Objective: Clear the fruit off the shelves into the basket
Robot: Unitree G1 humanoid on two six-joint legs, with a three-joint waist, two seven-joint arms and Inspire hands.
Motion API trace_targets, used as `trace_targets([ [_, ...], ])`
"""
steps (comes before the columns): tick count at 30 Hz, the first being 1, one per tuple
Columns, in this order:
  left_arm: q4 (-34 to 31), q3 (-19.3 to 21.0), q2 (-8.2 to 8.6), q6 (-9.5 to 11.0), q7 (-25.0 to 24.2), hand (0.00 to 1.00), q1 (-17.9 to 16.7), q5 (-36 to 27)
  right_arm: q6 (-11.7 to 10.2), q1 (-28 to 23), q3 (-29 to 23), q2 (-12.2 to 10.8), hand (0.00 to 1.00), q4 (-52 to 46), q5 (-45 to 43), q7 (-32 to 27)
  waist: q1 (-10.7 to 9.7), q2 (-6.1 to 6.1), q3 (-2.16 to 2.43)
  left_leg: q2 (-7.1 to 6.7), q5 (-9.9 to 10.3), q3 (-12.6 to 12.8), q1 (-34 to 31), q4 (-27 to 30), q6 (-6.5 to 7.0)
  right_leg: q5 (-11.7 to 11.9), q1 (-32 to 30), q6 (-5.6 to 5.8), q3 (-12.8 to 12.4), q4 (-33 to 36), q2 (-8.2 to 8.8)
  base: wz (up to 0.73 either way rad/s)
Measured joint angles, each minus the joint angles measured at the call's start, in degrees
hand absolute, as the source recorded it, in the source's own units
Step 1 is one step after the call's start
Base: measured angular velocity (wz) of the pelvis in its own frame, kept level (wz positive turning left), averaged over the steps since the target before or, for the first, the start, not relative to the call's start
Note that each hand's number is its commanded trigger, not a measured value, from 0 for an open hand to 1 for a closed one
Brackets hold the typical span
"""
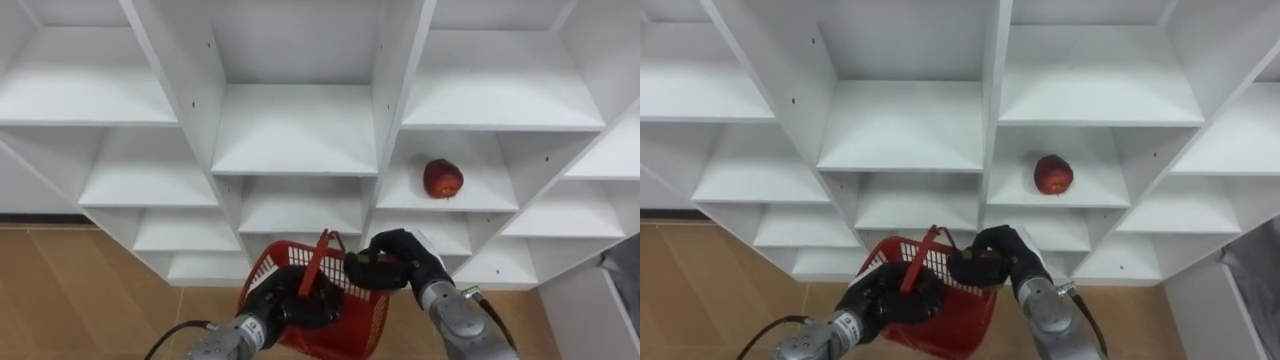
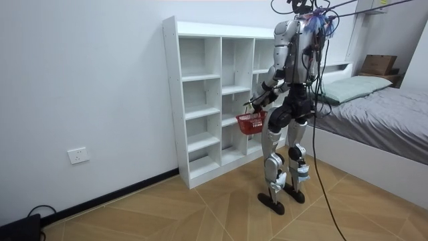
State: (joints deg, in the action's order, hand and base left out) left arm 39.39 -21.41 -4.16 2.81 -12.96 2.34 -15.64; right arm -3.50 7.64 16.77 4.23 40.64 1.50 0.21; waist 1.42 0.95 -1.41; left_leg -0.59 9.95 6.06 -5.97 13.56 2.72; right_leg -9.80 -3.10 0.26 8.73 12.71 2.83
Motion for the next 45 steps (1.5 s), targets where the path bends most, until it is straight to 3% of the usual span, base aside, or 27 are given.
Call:
trace_targets([
  [8, 0.32, -1.48, 0.71, -0.33, -0.02, 1.00, 0.68, -0.05, 0.03, 0.60, 0.12, -0.49, 1.00, 1.12, 3.13, 0.29, -0.06, -0.08, -0.08, 0.04, 0.00, 0.08, -0.20, -0.01, 0.00, 0.00, -0.18, 0.00, -0.01, 0.00, -0.04, 0.00],
  [18, 1.22, -2.04, 0.72, -1.66, -0.02, 1.00, 0.68, -0.08, 2.09, 0.59, 1.12, -1.00, 1.00, 2.61, 5.29, 1.25, -0.24, -0.05, -0.11, 0.04, 0.01, 0.09, -0.40, -0.02, 0.00, 0.00, -0.38, 0.00, -0.35, 0.00, -0.07, 0.00],
  [19, 1.21, -2.04, 0.70, -1.96, -0.02, 1.00, 0.68, -0.33, 2.25, 0.60, 1.29, -1.06, 0.78, 3.03, 5.47, 1.25, -0.23, -0.05, -0.11, 0.04, 0.00, 0.09, -0.40, -0.01, 0.00, 0.00, -0.38, 0.00, -0.11, 0.00, -0.07, 0.00],
  [21, 1.21, -2.04, 0.69, -2.42, -0.02, 1.00, 0.68, -0.47, 2.40, 0.59, 1.77, -1.08, 0.00, 3.69, 6.58, 1.27, -0.26, -0.05, -0.11, 0.04, 0.01, 0.09, -0.40, -0.01, 0.00, 0.00, -0.38, 0.00, -0.06, 0.00, -0.06, 0.00],
  [45, 1.16, -2.54, 0.62, -3.76, 1.23, 1.00, 1.27, -2.85, 2.46, 1.49, 2.39, -1.32, 0.00, 5.97, 12.70, 1.25, -0.64, -0.44, -0.30, 0.05, 0.01, 0.09, -0.38, 0.09, 0.00, 0.00, -0.34, 0.00, -0.03, 0.05, -0.05, 0.00],
])
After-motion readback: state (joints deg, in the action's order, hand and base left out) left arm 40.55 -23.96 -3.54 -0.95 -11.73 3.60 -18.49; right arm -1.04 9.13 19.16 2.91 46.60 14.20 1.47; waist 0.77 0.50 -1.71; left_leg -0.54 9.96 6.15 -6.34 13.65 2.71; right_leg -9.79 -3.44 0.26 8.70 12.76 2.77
